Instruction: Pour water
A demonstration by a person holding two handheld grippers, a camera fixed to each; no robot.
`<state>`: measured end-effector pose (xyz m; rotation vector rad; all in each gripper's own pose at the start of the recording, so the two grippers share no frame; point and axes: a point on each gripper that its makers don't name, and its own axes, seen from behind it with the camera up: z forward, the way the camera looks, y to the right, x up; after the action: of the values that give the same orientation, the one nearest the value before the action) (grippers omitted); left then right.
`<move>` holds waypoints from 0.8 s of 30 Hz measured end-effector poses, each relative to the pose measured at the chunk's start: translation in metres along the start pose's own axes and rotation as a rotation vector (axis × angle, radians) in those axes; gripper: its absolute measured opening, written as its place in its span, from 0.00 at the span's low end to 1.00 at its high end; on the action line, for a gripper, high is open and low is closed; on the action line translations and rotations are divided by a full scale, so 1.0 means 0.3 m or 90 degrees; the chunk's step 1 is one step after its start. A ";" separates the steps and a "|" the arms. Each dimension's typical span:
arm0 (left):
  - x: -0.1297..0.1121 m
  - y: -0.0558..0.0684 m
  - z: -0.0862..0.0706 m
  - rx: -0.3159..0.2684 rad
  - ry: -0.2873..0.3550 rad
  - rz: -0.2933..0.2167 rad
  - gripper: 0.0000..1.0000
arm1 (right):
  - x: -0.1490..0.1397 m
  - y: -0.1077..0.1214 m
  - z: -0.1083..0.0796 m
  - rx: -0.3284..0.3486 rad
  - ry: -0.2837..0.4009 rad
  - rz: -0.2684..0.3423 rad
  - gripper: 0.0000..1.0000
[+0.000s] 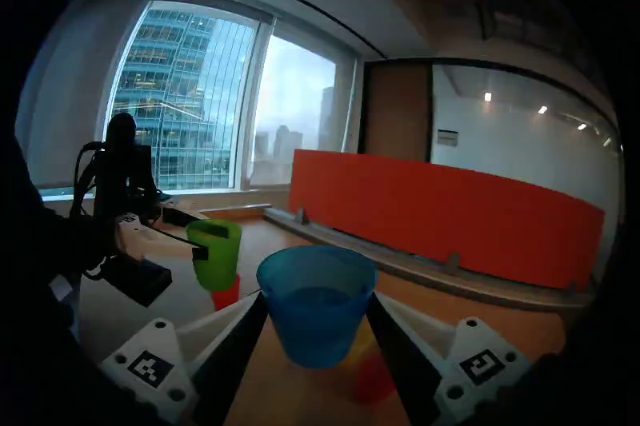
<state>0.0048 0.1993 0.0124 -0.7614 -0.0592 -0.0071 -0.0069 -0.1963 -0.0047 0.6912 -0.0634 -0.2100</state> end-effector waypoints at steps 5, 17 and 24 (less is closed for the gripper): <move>-0.003 0.025 0.009 -0.013 0.001 -0.002 0.87 | 0.041 -0.005 -0.003 0.008 0.001 -0.029 0.88; -0.008 0.068 0.004 -0.043 0.002 -0.012 0.87 | 0.121 -0.009 -0.007 0.022 -0.003 -0.119 0.88; -0.004 0.108 0.001 -0.058 0.004 -0.003 0.87 | 0.169 -0.007 -0.008 0.024 0.003 -0.151 0.88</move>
<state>0.0046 0.2231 -0.0097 -0.8518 -0.0555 -0.0172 0.0425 -0.2071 -0.0086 0.7363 0.0191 -0.4359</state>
